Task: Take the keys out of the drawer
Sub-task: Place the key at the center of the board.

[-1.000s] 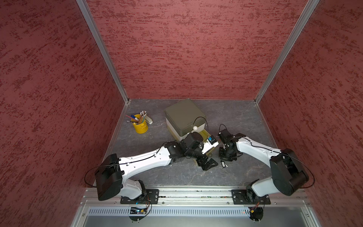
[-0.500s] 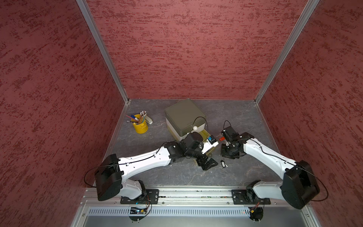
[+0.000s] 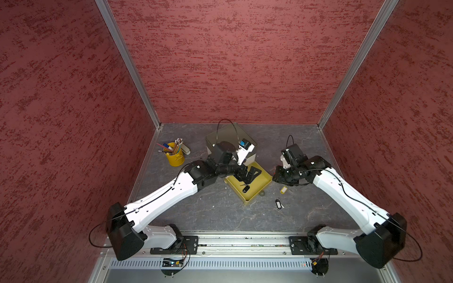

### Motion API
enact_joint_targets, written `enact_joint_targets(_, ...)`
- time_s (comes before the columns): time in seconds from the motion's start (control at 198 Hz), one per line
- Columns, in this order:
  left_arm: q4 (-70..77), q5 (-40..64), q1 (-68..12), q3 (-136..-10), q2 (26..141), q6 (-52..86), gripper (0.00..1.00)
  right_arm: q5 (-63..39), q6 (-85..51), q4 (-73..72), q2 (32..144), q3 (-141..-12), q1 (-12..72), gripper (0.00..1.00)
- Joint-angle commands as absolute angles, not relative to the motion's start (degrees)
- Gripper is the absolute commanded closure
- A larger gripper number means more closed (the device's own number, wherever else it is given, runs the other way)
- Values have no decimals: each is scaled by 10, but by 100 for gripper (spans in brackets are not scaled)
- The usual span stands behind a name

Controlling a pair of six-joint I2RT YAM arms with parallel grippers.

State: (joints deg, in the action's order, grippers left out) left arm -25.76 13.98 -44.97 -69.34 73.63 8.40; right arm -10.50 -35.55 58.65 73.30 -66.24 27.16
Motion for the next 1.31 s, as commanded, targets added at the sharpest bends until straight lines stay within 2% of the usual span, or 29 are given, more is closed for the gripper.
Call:
enact_joint_targets(0.0,-303,159,-404,-697,716,137,0,-171,-350,546,764,-684,271,64)
enact_joint_targets(0.353,-312,203,-322,-680,710,196,0,-225,-359,474,876,-718,291,60)
enact_joint_targets(0.762,-363,216,-311,-720,745,157,0,-243,-359,429,963,-718,326,58)
enact_joint_targets(1.302,-365,222,-311,-713,743,134,0,-240,-344,394,1038,-710,341,59)
